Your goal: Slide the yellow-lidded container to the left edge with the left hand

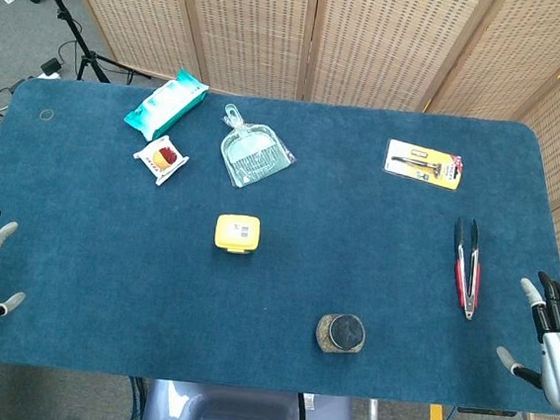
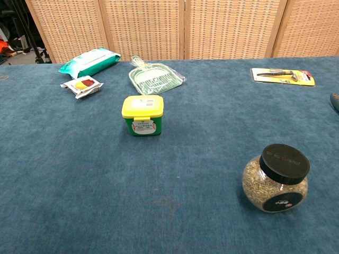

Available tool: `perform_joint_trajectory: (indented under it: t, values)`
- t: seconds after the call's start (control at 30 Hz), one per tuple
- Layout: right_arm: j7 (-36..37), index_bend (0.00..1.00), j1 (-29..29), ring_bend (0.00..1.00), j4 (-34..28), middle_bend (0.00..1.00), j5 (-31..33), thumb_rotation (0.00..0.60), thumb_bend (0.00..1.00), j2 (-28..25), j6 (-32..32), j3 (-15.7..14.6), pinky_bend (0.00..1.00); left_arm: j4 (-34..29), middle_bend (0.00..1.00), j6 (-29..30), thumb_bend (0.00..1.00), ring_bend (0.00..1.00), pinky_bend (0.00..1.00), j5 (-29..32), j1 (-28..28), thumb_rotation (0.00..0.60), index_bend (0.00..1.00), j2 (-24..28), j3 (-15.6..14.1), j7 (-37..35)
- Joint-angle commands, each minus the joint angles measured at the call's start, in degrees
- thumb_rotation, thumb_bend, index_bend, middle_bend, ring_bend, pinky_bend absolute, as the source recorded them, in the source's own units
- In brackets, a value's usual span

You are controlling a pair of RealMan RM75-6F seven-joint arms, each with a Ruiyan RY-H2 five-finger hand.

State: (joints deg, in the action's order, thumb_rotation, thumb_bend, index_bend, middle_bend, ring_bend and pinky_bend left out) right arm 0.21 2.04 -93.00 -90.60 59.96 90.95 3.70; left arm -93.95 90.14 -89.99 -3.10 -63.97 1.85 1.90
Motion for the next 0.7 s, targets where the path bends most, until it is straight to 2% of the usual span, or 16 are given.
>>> perform_joint_trajectory:
  t: [0.03,0.23,0.33,0.5,0.6,0.7]
  values:
    - [0.12,0.04,0.02,0.00,0.03,0.00,-0.01,0.600,0.00,-0.01,-0.03,0.00,0.00,0.07,0.00,-0.26,0.01,0.00,0.00,0.06,-0.09,0.600,0.00,-0.19,-0.05,0.30]
    - [1.06,0.04,0.13,0.00,-0.11,0.00,0.34,0.600,0.00,-0.29,-0.35,0.14,0.00,0.76,0.00,-0.20,0.03,0.00,0.00,-1.20,-0.52,0.600,0.00,-1.00,-0.20,0.08]
    - [1.74,0.04,0.30,0.00,-0.13,0.00,0.90,0.600,0.00,-0.50,-0.65,0.46,0.00,-0.05,0.00,-2.36,0.03,0.00,0.00,-1.07,-2.21,0.600,0.00,-1.30,0.44,0.45]
    - [2.20,0.04,0.63,0.00,0.06,0.00,1.61,0.600,0.00,-0.61,-1.63,0.57,0.00,-4.14,0.00,-10.50,0.02,0.00,0.00,-1.86,-9.24,0.600,0.00,-1.10,2.92,1.69]
    - [2.31,0.04,0.70,0.00,-0.01,0.00,1.81,0.600,0.00,-0.66,-1.74,0.69,0.00,-7.84,0.00,-17.77,0.01,0.00,0.00,-2.47,-15.86,0.600,0.00,-2.28,5.37,3.51]
    - [2.50,0.04,0.77,0.00,0.10,0.00,2.07,0.600,0.00,-0.68,-1.93,0.77,0.00,-9.81,0.00,-25.08,0.01,0.00,0.00,0.59,-21.70,0.600,0.00,-4.90,7.99,5.90]
